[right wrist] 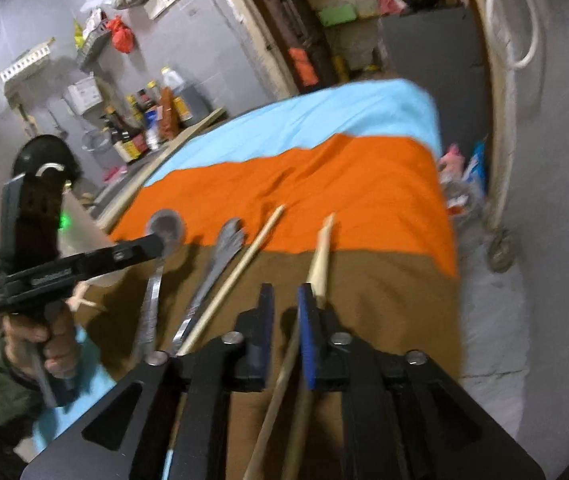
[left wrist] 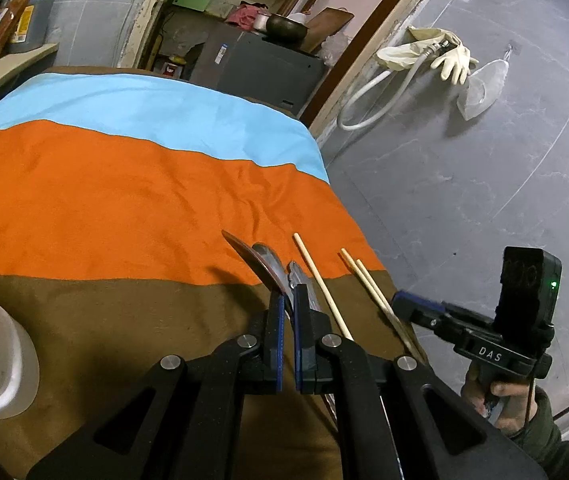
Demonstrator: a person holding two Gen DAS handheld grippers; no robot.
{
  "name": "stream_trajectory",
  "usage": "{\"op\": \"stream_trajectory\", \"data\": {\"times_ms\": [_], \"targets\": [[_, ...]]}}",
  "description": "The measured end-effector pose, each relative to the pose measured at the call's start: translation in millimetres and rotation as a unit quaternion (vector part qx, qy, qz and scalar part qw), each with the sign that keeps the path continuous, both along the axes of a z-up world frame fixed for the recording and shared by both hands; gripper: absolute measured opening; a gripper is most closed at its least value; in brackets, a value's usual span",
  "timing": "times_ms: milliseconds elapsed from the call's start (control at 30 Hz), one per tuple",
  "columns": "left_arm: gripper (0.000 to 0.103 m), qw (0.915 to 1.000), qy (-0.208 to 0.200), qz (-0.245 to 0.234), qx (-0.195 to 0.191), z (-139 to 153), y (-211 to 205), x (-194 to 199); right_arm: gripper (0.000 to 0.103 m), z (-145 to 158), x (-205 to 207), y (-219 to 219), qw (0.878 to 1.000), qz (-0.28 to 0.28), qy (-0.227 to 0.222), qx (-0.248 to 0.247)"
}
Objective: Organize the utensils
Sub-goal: 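Grasp a silver knife with the left gripper while the right gripper grasps a chopstick, then lift the knife toward the caddy with left while right lifts the chopstick there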
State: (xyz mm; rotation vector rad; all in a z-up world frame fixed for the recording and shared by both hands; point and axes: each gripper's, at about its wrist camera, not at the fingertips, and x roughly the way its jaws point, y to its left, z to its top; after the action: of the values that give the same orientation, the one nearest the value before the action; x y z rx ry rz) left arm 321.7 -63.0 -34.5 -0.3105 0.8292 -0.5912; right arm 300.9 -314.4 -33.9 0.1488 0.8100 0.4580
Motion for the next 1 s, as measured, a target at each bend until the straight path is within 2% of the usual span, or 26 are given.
{"op": "stream_trajectory", "data": {"times_ms": [67, 233, 300, 367, 567, 767, 1000], "targets": [[0.002, 1.0000, 0.002, -0.002, 0.000, -1, 1, 1, 0.028, -3, 3, -2, 1.000, -0.009, 0.003, -0.017], [0.002, 1.0000, 0.003, -0.002, 0.000, -2, 2, 2, 0.025, -13, 11, -4, 1.000, -0.008, 0.015, -0.016], [0.002, 1.0000, 0.004, -0.002, -0.001, -2, 2, 2, 0.020, -13, 14, -7, 1.000, -0.008, 0.021, -0.001], [0.002, 1.0000, 0.006, -0.002, -0.002, -3, 2, 2, 0.009, -15, 19, -7, 0.999, -0.004, 0.032, 0.019], [0.002, 1.0000, 0.003, -0.002, -0.004, -1, 3, 0, 0.003, -15, 21, -3, 0.996, 0.007, 0.050, 0.078], [0.001, 0.9998, -0.019, -0.003, -0.007, 7, 3, -6, 0.003, -3, 15, 8, 0.994, 0.013, 0.021, 0.107], [0.000, 0.9968, -0.078, 0.018, -0.003, 26, 8, -22, 0.003, 9, 13, 32, 0.988, 0.046, -0.015, 0.145]]}}
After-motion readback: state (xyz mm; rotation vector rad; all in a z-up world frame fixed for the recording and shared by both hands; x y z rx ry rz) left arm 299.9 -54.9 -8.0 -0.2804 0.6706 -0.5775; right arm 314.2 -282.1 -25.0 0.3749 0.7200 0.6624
